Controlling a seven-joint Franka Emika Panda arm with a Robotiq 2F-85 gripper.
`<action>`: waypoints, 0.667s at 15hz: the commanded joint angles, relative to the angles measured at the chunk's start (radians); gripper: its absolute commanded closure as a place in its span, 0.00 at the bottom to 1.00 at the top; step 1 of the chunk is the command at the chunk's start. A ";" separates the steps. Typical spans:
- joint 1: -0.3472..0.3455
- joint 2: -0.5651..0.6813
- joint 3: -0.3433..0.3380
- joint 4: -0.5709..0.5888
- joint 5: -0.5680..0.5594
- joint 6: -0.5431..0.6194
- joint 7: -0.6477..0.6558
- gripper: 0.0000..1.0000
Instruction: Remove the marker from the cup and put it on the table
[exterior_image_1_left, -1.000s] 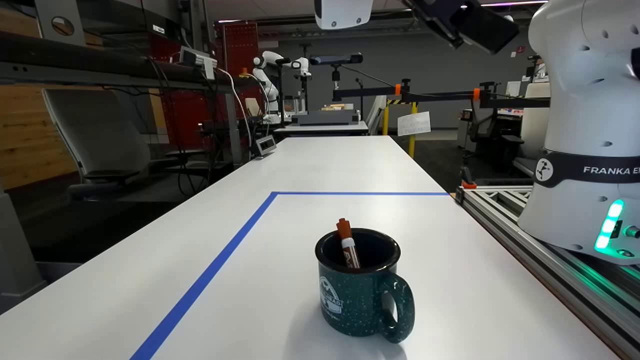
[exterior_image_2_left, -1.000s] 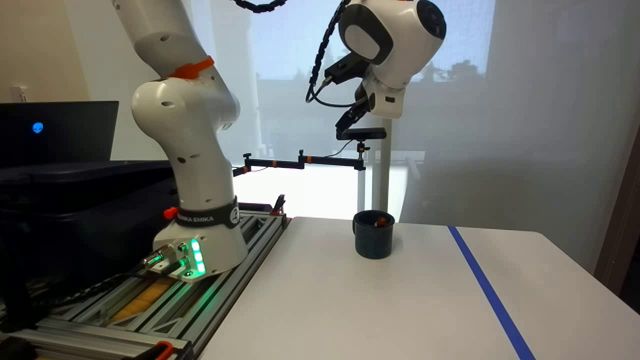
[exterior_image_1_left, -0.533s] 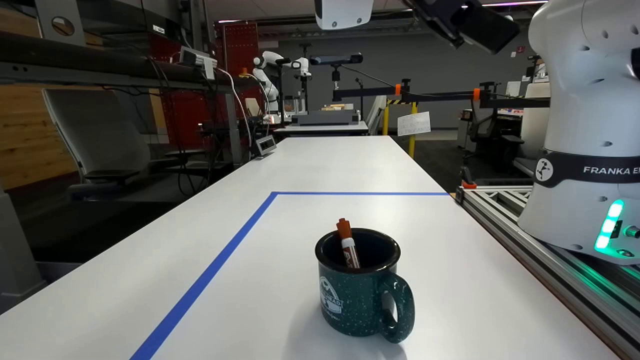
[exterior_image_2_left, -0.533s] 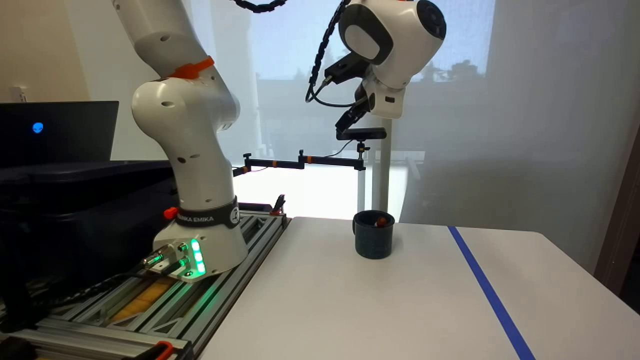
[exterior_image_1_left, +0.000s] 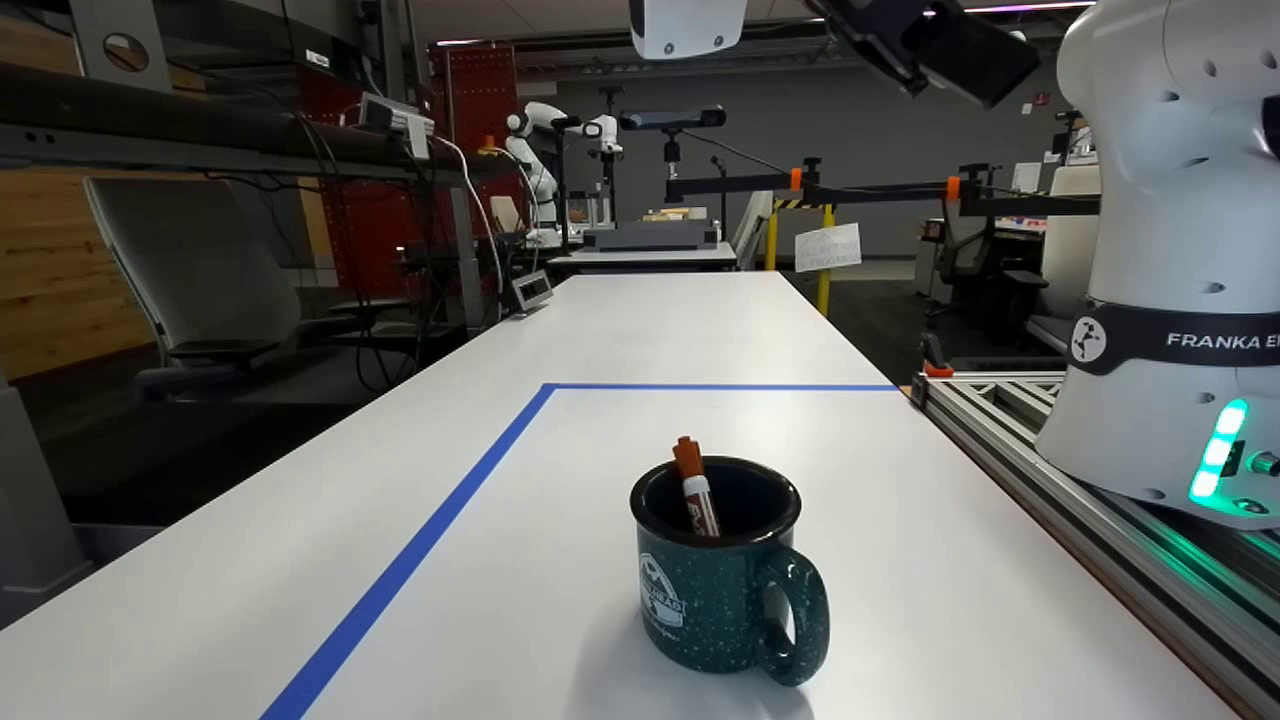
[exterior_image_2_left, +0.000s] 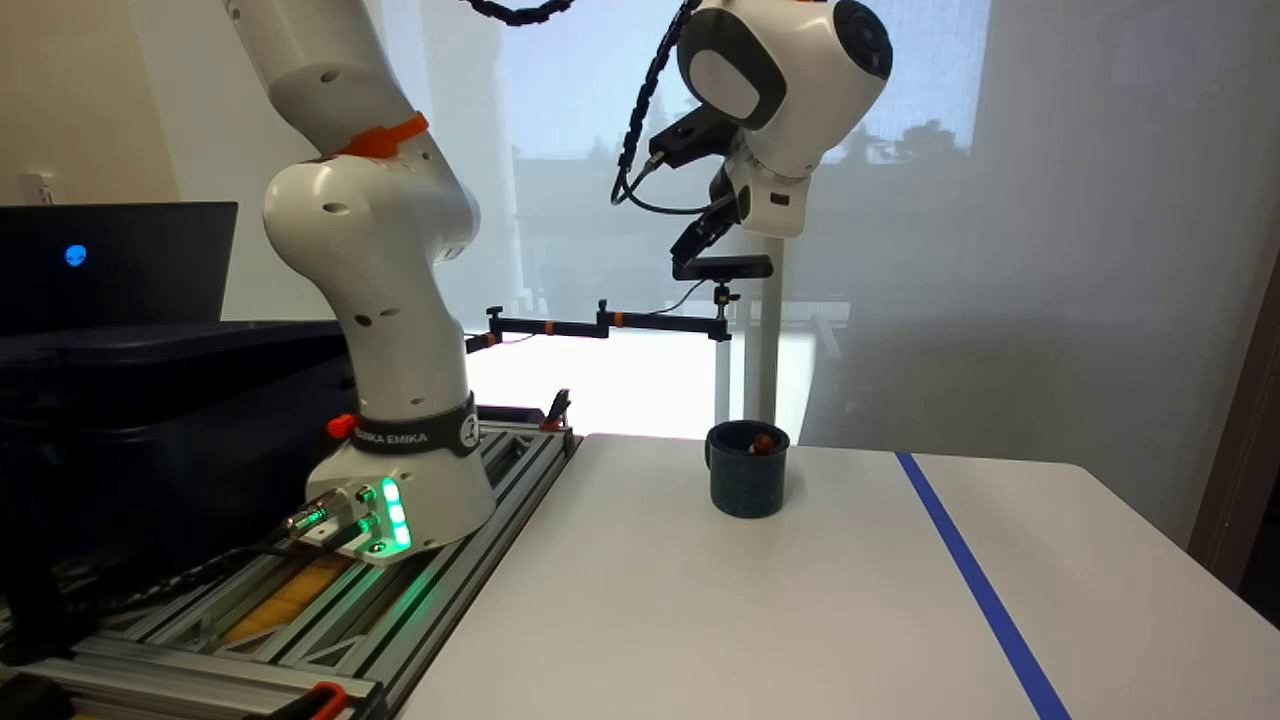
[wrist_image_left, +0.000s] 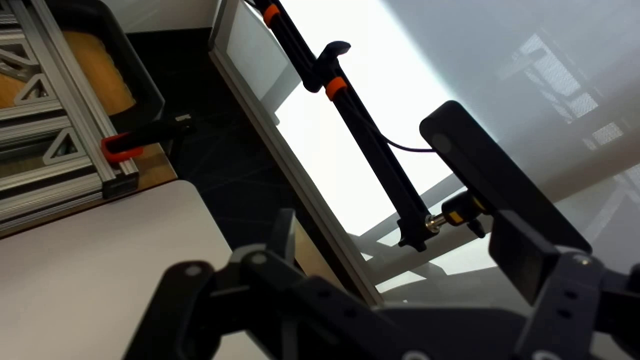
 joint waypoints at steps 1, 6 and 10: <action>-0.016 0.000 0.014 0.001 0.002 -0.005 -0.002 0.00; -0.079 -0.049 -0.024 -0.061 0.079 0.137 0.028 0.00; -0.133 -0.061 -0.055 -0.144 0.126 0.239 0.057 0.00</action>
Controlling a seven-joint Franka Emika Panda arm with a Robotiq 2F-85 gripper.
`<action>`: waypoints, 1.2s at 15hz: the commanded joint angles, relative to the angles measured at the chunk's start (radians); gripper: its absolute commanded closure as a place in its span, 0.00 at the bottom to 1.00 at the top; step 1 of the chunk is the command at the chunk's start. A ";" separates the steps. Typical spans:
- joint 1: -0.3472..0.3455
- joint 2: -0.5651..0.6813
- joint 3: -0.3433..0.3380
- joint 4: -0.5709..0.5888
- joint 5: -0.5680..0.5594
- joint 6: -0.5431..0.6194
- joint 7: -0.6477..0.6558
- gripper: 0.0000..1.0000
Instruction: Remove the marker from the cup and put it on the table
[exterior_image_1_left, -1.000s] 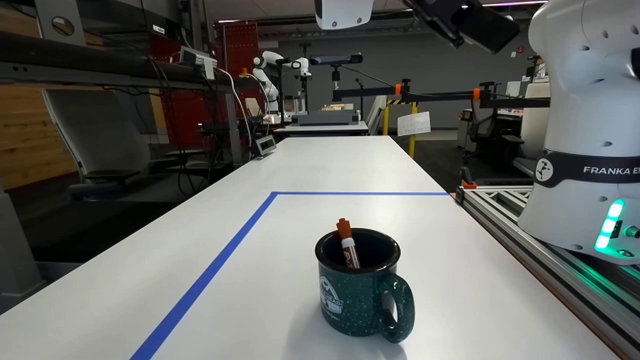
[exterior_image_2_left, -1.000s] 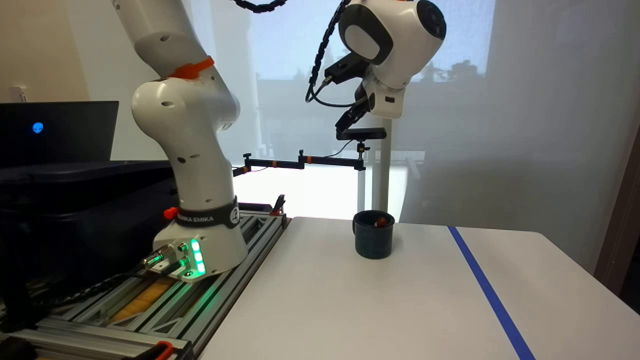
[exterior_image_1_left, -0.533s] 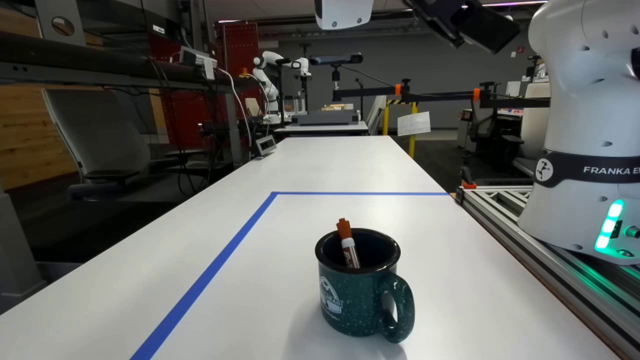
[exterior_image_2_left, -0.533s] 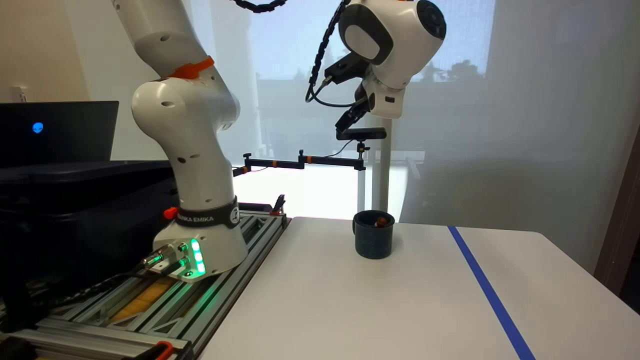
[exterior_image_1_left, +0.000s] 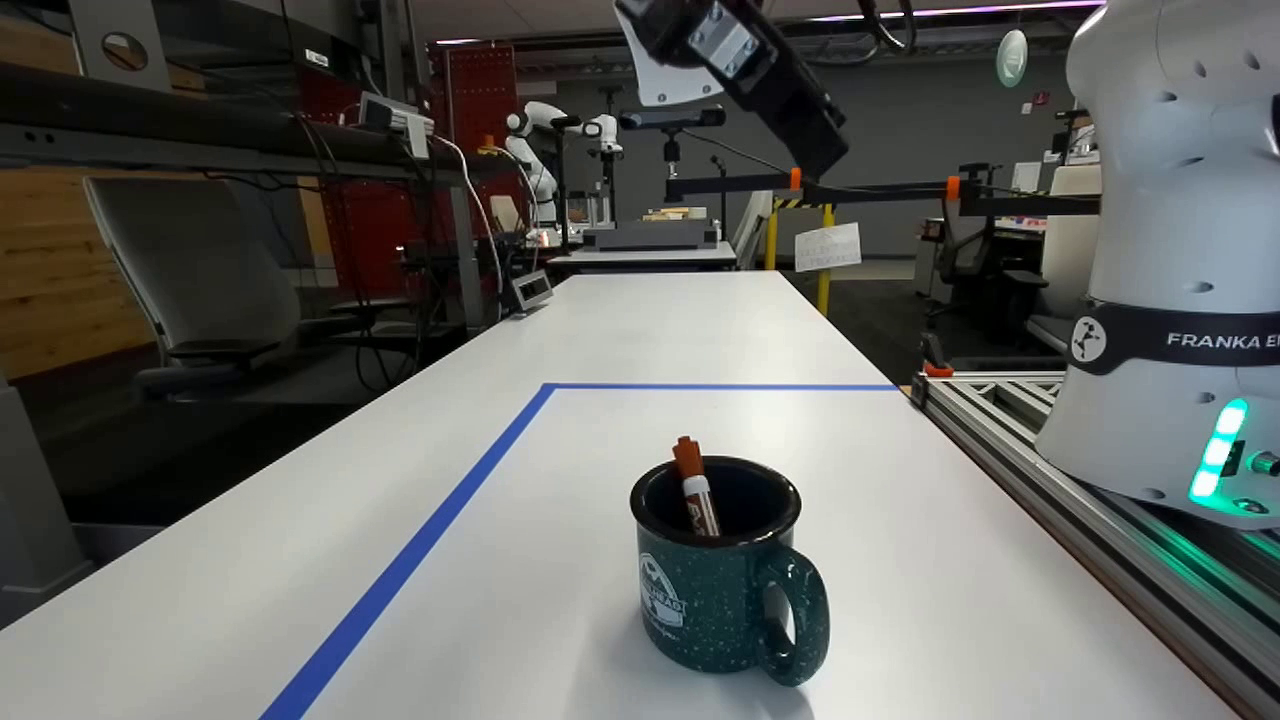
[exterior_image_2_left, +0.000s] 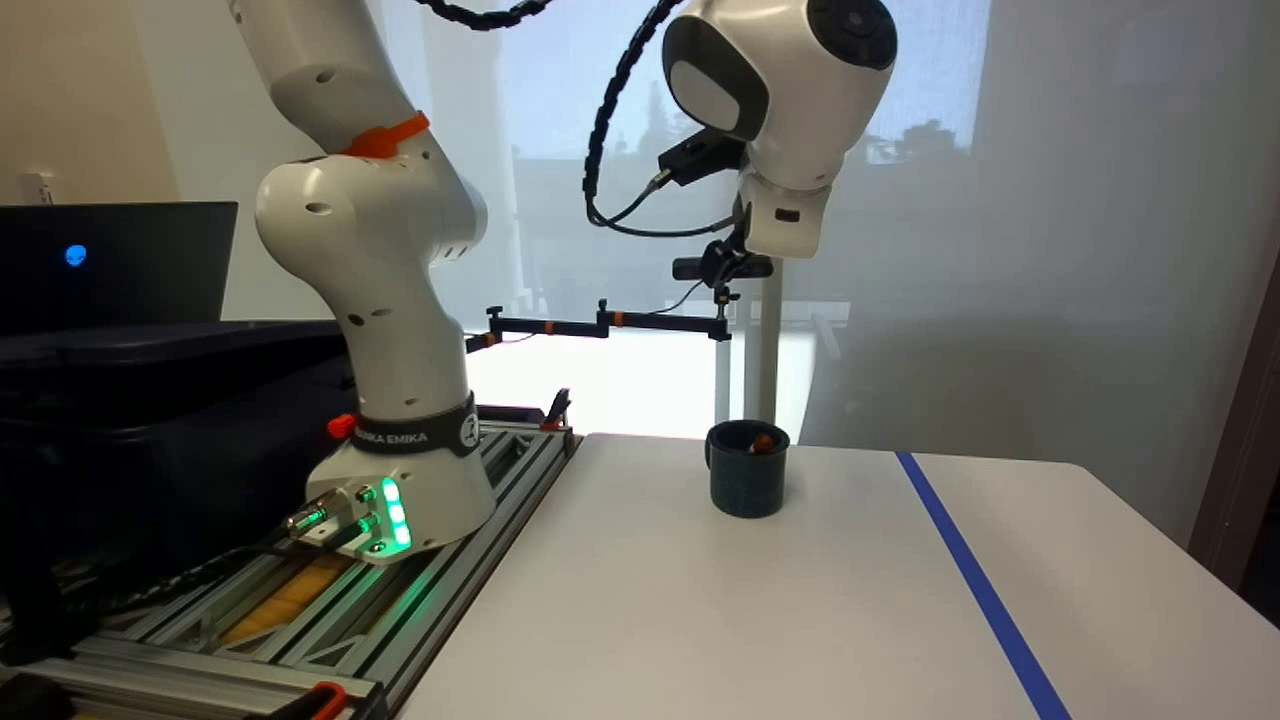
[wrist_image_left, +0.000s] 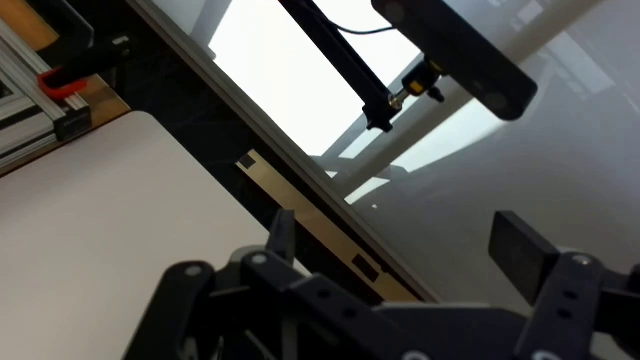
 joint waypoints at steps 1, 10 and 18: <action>-0.039 -0.052 -0.009 -0.110 0.084 0.119 0.028 0.00; -0.069 0.072 -0.053 -0.153 0.122 0.287 -0.037 0.00; -0.098 0.223 -0.114 -0.102 0.104 0.195 -0.036 0.00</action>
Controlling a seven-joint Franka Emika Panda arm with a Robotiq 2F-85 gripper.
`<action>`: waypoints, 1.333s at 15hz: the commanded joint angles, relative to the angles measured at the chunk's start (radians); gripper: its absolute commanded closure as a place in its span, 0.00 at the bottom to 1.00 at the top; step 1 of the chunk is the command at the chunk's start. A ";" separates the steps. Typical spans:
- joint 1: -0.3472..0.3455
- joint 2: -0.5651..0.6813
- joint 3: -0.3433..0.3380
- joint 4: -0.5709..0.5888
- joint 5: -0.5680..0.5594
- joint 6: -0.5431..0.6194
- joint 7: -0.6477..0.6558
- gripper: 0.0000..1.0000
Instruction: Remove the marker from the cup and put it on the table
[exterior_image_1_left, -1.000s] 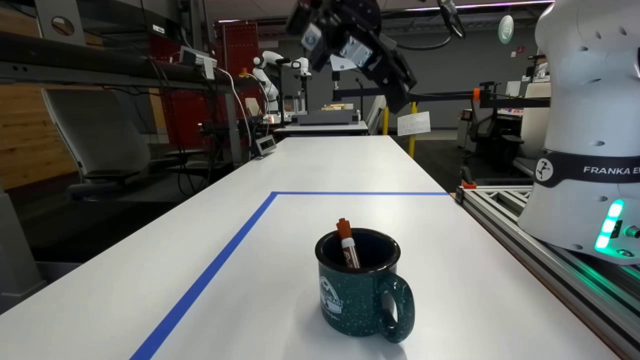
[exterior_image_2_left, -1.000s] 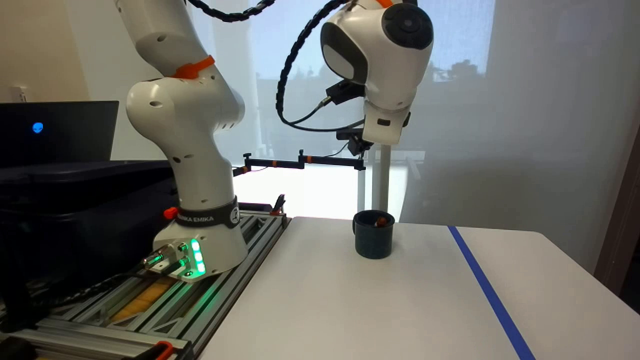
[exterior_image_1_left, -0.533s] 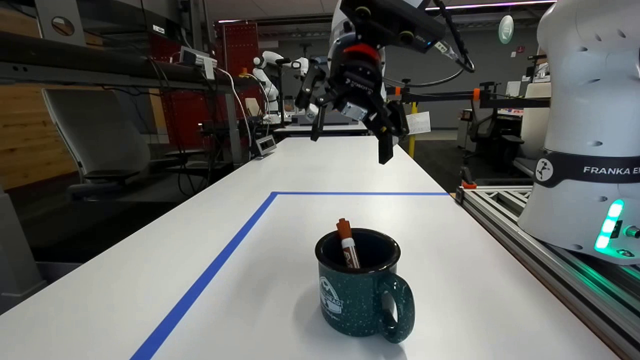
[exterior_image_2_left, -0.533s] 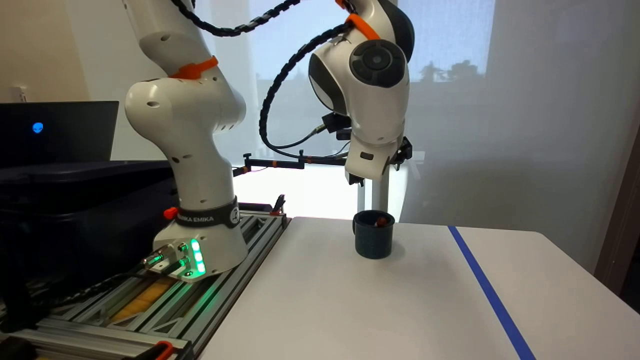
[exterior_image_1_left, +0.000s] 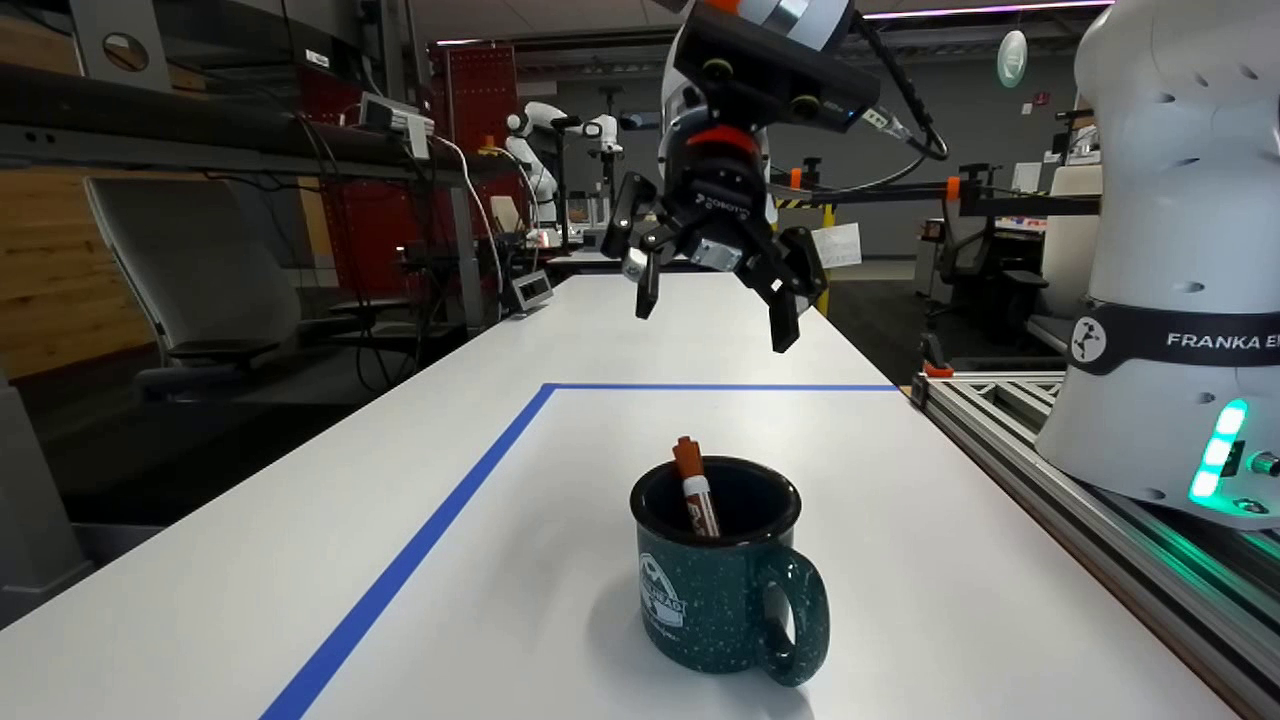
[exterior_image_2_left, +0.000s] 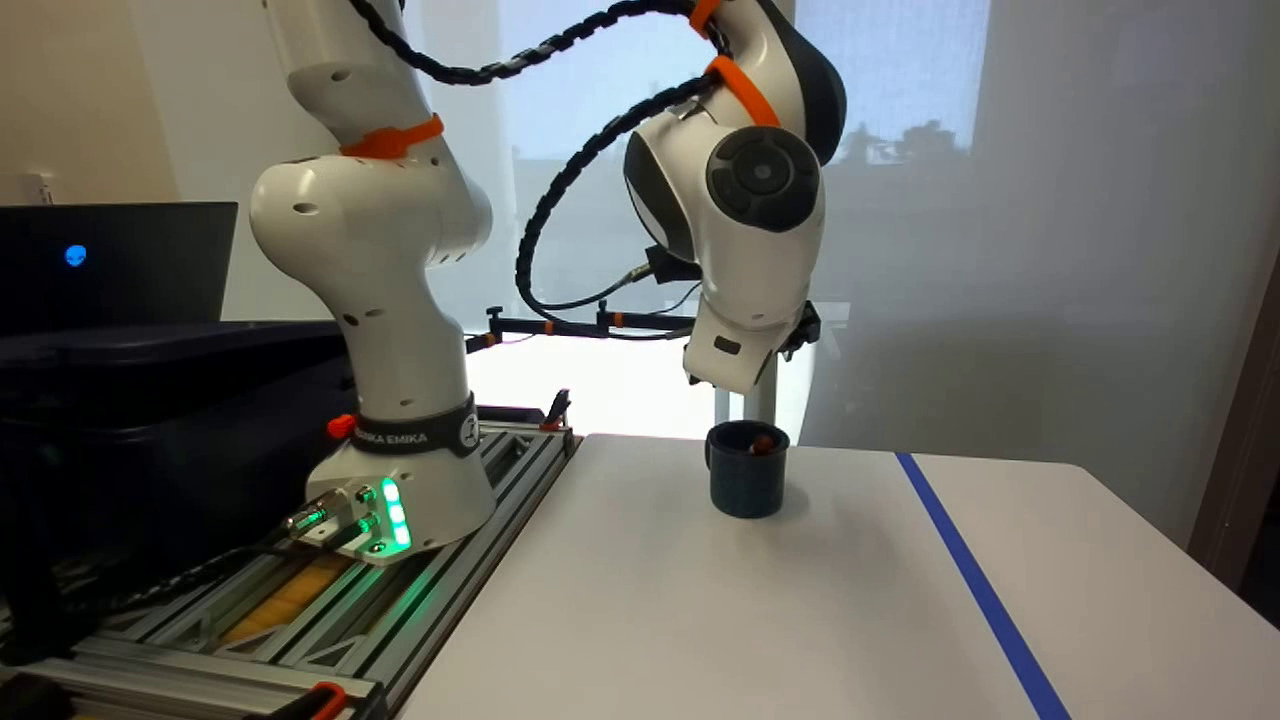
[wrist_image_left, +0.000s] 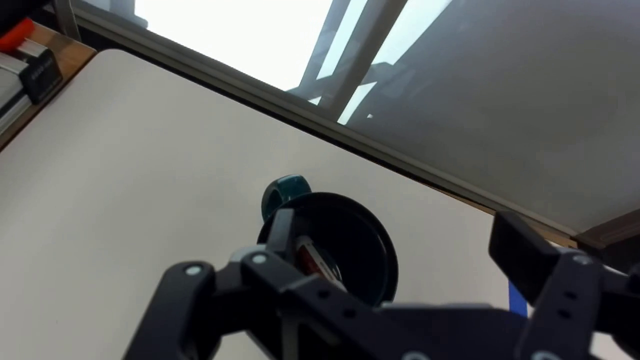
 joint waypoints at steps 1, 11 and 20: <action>-0.026 0.081 -0.036 0.036 -0.016 -0.048 -0.001 0.00; -0.031 0.261 -0.069 0.159 -0.030 -0.130 0.015 0.00; 0.000 0.396 -0.054 0.249 -0.025 -0.147 0.043 0.00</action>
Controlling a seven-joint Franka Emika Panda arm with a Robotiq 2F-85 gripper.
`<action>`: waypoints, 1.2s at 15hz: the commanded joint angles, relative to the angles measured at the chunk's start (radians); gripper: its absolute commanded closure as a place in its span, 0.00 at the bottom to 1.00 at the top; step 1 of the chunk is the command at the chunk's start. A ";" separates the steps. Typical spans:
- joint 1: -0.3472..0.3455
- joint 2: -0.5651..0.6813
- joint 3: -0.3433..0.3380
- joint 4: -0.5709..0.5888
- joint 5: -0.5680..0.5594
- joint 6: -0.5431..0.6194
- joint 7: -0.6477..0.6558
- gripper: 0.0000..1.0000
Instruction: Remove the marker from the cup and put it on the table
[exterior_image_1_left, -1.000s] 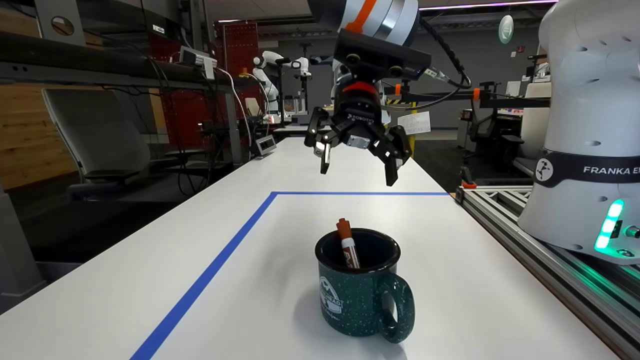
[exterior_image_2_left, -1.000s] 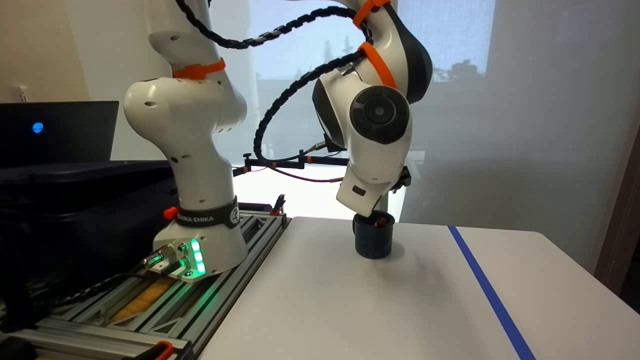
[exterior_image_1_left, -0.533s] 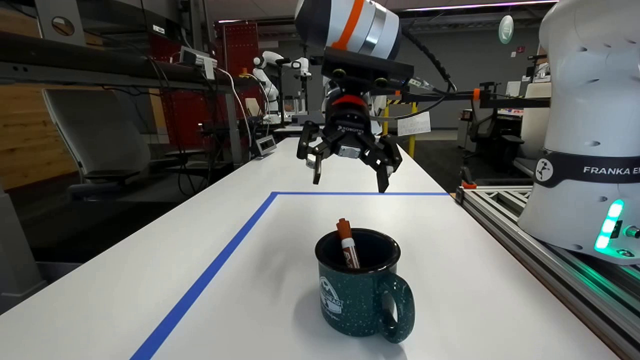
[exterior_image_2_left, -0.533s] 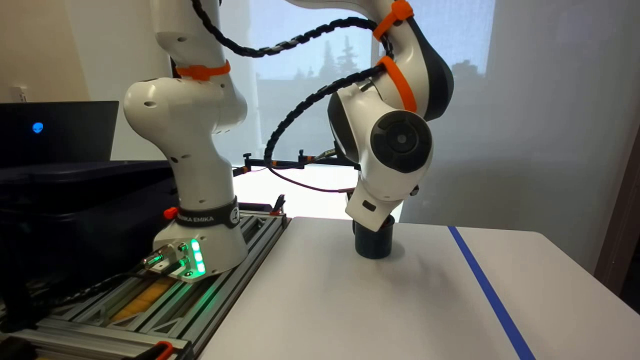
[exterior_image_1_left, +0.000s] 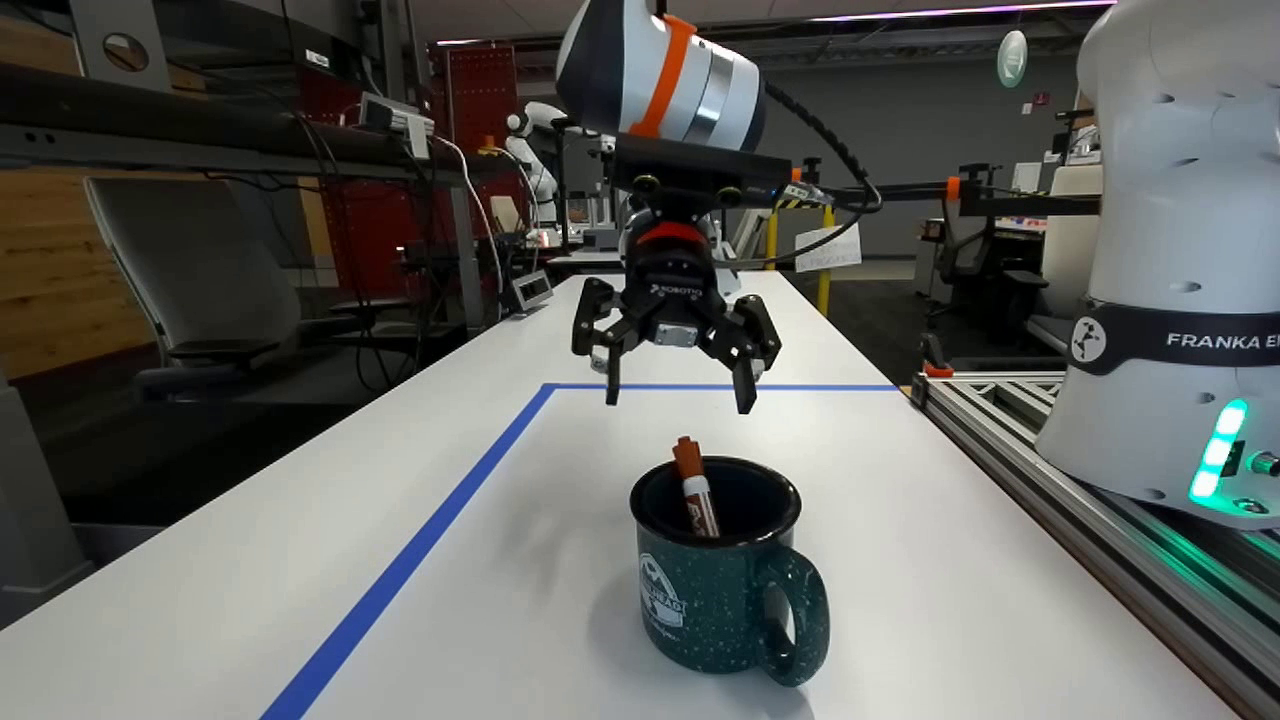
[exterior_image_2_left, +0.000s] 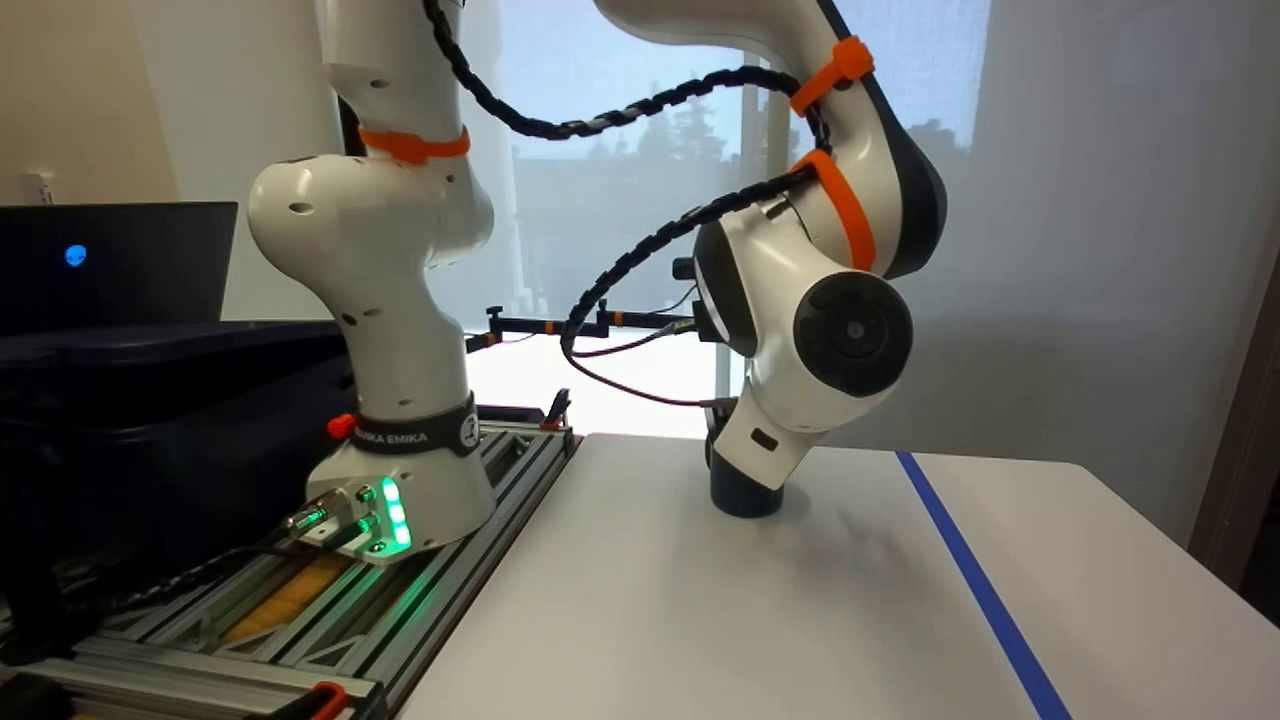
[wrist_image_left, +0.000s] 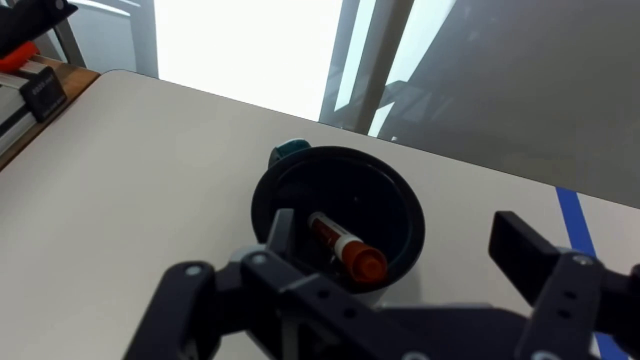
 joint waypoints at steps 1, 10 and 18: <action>0.027 0.053 0.007 0.046 -0.016 -0.017 0.040 0.00; 0.047 0.105 0.009 0.089 -0.012 -0.016 0.060 0.64; 0.048 0.140 0.008 0.094 -0.009 -0.017 0.061 0.69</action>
